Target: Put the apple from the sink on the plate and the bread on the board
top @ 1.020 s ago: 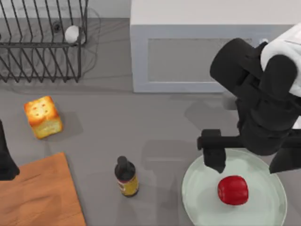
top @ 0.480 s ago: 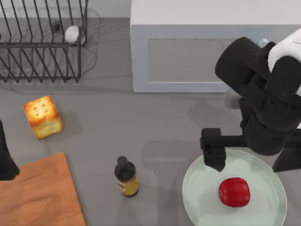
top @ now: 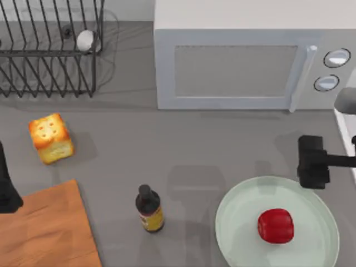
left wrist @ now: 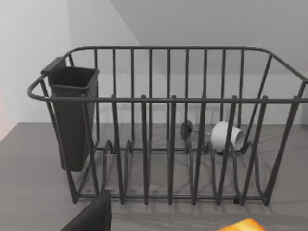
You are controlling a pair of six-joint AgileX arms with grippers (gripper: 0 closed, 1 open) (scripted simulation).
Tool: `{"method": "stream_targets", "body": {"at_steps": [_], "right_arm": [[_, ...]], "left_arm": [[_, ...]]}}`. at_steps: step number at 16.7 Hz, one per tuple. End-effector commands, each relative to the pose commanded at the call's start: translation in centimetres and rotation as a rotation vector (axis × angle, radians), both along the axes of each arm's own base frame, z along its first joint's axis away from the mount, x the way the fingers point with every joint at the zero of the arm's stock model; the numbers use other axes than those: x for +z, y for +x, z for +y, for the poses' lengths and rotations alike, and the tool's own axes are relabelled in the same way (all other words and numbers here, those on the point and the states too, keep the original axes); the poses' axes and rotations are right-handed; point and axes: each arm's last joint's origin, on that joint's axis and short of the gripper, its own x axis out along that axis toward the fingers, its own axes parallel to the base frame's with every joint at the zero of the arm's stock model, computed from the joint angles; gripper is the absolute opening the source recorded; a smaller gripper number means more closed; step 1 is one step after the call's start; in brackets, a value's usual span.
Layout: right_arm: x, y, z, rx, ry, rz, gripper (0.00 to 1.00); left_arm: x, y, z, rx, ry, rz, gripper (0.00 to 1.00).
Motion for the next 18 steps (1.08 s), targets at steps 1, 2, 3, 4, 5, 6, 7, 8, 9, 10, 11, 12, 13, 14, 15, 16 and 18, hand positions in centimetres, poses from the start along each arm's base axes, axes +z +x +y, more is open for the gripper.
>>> {"method": "stream_targets", "body": {"at_steps": [1,2,3,4,5,6,7,8,9,10,11,12,13,14,15,16,18], "right_arm": [[-0.1,-0.7,-1.2,-0.003,0.019,-0.074,1.0],[-0.3,-1.5,-2.3,-0.008,0.035,-0.156,1.0],[-0.5,-2.4,-3.4,-0.015,0.048,-0.247,1.0],[-0.9,-3.4,-4.5,-0.023,0.056,-0.345,1.0],[-1.3,-4.4,-5.5,-0.033,0.06,-0.449,1.0],[-1.8,-5.4,-6.3,-0.044,0.057,-0.555,1.0],[-2.5,-6.2,-7.1,-0.057,0.046,-0.659,1.0],[-3.4,-6.9,-7.7,-0.071,0.029,-0.755,1.0],[-4.2,-7.4,-8.2,-0.084,0.005,-0.841,1.0],[-5.1,-7.8,-8.7,-0.098,-0.022,-0.918,1.0],[-5.9,-8.0,-9.0,-0.111,-0.052,-0.984,1.0],[-6.7,-8.2,-9.3,-0.122,-0.081,-1.04,1.0],[-7.3,-8.3,-9.6,-0.133,-0.109,-1.085,1.0],[-7.8,-8.3,-9.8,-0.141,-0.132,-1.121,1.0],[-8.2,-8.4,-9.9,-0.147,-0.15,-1.145,1.0],[-8.4,-8.4,-10.0,-0.151,-0.16,-1.158,1.0],[-8.4,-8.4,-10.0,-0.151,-0.163,-1.161,1.0]], "left_arm": [[0.0,0.0,0.0,0.0,0.0,0.0,1.0],[0.0,0.0,0.0,0.0,0.0,0.0,1.0],[0.0,0.0,0.0,0.0,0.0,0.0,1.0],[0.0,0.0,0.0,0.0,0.0,0.0,1.0],[0.0,0.0,0.0,0.0,0.0,0.0,1.0],[0.0,0.0,0.0,0.0,0.0,0.0,1.0],[0.0,0.0,0.0,0.0,0.0,0.0,1.0],[0.0,0.0,0.0,0.0,0.0,0.0,1.0],[0.0,0.0,0.0,0.0,0.0,0.0,1.0],[0.0,0.0,0.0,0.0,0.0,0.0,1.0],[0.0,0.0,0.0,0.0,0.0,0.0,1.0],[0.0,0.0,0.0,0.0,0.0,0.0,1.0],[0.0,0.0,0.0,0.0,0.0,0.0,1.0],[0.0,0.0,0.0,0.0,0.0,0.0,1.0],[0.0,0.0,0.0,0.0,0.0,0.0,1.0],[0.0,0.0,0.0,0.0,0.0,0.0,1.0],[0.0,0.0,0.0,0.0,0.0,0.0,1.0]]}}
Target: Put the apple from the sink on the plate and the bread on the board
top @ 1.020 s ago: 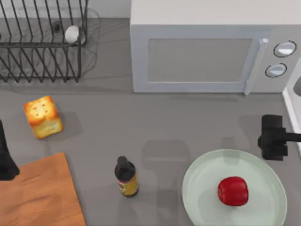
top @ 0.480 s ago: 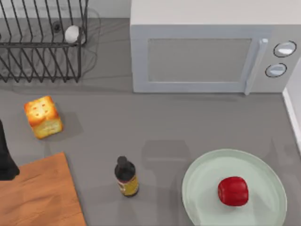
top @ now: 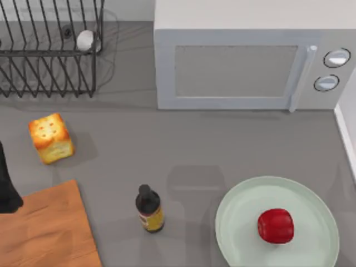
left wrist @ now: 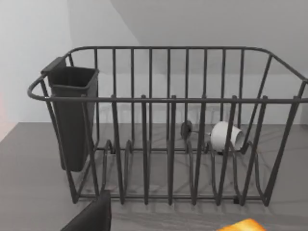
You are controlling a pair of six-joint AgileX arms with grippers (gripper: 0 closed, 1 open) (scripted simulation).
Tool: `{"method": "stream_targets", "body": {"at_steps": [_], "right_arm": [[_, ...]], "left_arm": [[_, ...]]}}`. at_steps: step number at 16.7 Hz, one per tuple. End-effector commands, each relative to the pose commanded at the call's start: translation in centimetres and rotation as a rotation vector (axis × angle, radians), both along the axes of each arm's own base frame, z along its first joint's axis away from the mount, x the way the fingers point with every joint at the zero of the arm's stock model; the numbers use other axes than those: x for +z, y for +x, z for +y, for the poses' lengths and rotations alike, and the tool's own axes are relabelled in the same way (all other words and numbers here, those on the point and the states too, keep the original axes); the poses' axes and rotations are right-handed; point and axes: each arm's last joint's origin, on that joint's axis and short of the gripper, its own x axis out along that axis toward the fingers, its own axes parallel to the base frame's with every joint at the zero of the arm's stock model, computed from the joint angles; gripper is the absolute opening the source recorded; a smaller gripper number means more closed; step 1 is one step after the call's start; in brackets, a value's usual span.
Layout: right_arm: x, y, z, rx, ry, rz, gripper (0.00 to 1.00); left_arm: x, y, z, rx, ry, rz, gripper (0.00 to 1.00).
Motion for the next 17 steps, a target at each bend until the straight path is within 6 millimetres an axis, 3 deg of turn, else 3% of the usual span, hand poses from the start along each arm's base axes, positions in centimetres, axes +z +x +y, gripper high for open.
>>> {"method": "stream_targets", "body": {"at_steps": [5,11,14,17], "right_arm": [[0.0,0.0,0.0,0.0,0.0,0.0,1.0],[0.0,0.0,0.0,0.0,0.0,0.0,1.0],[0.0,0.0,0.0,0.0,0.0,0.0,1.0],[0.0,0.0,0.0,0.0,0.0,0.0,1.0]], "left_arm": [[0.2,0.0,0.0,-0.003,0.01,0.009,1.0],[3.8,0.9,-0.5,-0.09,0.264,0.262,1.0],[6.1,3.3,-1.0,-0.201,0.442,0.491,1.0],[7.9,8.0,-1.8,-0.354,0.608,0.746,1.0]]}}
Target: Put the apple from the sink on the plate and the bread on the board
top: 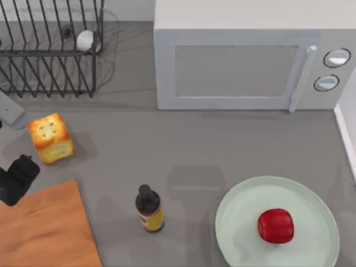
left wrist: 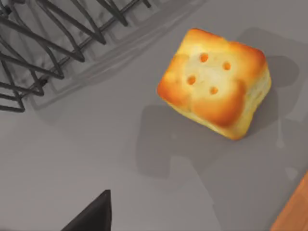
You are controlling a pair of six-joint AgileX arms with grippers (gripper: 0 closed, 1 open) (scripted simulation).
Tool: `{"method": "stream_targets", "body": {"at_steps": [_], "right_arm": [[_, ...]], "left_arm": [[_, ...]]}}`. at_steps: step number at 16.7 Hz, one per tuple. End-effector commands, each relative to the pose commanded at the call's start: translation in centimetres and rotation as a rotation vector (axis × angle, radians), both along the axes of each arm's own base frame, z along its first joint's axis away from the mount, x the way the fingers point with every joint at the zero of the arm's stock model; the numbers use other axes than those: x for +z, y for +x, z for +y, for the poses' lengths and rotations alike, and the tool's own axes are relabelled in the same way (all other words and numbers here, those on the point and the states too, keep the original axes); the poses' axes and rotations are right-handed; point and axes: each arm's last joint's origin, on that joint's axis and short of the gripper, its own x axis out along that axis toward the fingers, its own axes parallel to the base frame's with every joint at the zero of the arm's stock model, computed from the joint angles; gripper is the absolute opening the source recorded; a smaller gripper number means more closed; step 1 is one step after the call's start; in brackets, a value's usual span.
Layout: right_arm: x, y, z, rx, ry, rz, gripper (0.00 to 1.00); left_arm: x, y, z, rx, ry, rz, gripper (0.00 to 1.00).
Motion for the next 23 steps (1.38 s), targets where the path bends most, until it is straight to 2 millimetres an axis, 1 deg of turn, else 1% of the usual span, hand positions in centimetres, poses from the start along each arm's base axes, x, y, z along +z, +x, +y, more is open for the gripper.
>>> {"method": "stream_targets", "body": {"at_steps": [1,3,5,7,9,11,12,14,20,21,23], "right_arm": [[0.0,0.0,0.0,0.0,0.0,0.0,1.0],[0.0,0.0,0.0,0.0,0.0,0.0,1.0],[0.0,0.0,0.0,0.0,0.0,0.0,1.0],[0.0,0.0,0.0,0.0,0.0,0.0,1.0],[0.0,0.0,0.0,0.0,0.0,0.0,1.0],[0.0,0.0,0.0,0.0,0.0,0.0,1.0],[0.0,0.0,0.0,0.0,0.0,0.0,1.0],[0.0,0.0,0.0,0.0,0.0,0.0,1.0],[0.0,0.0,0.0,0.0,0.0,0.0,1.0],[0.0,0.0,0.0,0.0,0.0,0.0,1.0],[0.0,0.0,0.0,0.0,0.0,0.0,1.0]], "left_arm": [[0.2,1.9,-0.3,-0.049,0.047,0.091,1.0],[0.0,6.1,-1.0,-0.146,0.125,0.261,1.0],[-0.9,10.2,-1.6,-0.231,0.179,0.409,1.0],[-2.1,13.9,-2.1,-0.295,0.212,0.528,1.0],[-3.3,16.7,-2.5,-0.339,0.231,0.616,1.0],[-4.4,18.8,-2.7,-0.367,0.242,0.678,1.0],[-4.8,19.5,-2.7,-0.376,0.246,0.7,1.0],[-5.3,20.3,-2.8,-0.382,0.248,0.727,1.0],[-5.5,20.4,-2.7,-0.38,0.248,0.73,1.0],[-6.0,20.4,-2.7,-0.382,0.248,0.733,1.0],[-7.6,20.6,-2.8,-0.382,0.248,0.733,1.0]]}}
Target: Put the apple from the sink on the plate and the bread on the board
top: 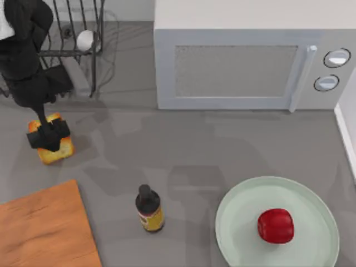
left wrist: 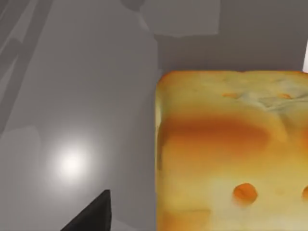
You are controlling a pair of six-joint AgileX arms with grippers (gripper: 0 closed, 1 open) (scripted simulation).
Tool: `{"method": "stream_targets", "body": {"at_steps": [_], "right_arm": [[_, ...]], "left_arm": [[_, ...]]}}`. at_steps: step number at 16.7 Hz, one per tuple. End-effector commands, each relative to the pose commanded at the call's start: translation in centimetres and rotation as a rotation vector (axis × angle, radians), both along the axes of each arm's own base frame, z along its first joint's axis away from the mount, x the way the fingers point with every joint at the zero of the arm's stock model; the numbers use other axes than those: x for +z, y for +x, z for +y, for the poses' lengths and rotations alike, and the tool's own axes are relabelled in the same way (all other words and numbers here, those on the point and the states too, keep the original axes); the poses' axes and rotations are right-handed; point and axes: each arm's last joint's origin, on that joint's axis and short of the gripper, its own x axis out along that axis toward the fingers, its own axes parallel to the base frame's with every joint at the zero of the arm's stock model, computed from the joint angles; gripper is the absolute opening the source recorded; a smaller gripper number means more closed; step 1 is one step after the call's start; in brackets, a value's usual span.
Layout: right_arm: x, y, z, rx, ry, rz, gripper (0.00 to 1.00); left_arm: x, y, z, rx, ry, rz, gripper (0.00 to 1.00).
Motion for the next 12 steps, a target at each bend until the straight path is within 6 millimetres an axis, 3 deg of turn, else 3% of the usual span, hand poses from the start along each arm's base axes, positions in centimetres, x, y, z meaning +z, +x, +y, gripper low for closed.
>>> {"method": "stream_targets", "body": {"at_steps": [5,9,12], "right_arm": [[0.0,0.0,0.0,0.0,0.0,0.0,1.0],[0.0,0.0,0.0,0.0,0.0,0.0,1.0],[0.0,0.0,0.0,0.0,0.0,0.0,1.0]], "left_arm": [[-4.5,-0.1,0.0,0.0,0.0,-0.004,1.0],[-4.8,-0.1,0.0,-0.001,0.0,-0.001,1.0],[-4.8,-0.1,0.0,-0.001,0.0,-0.001,0.77]]}}
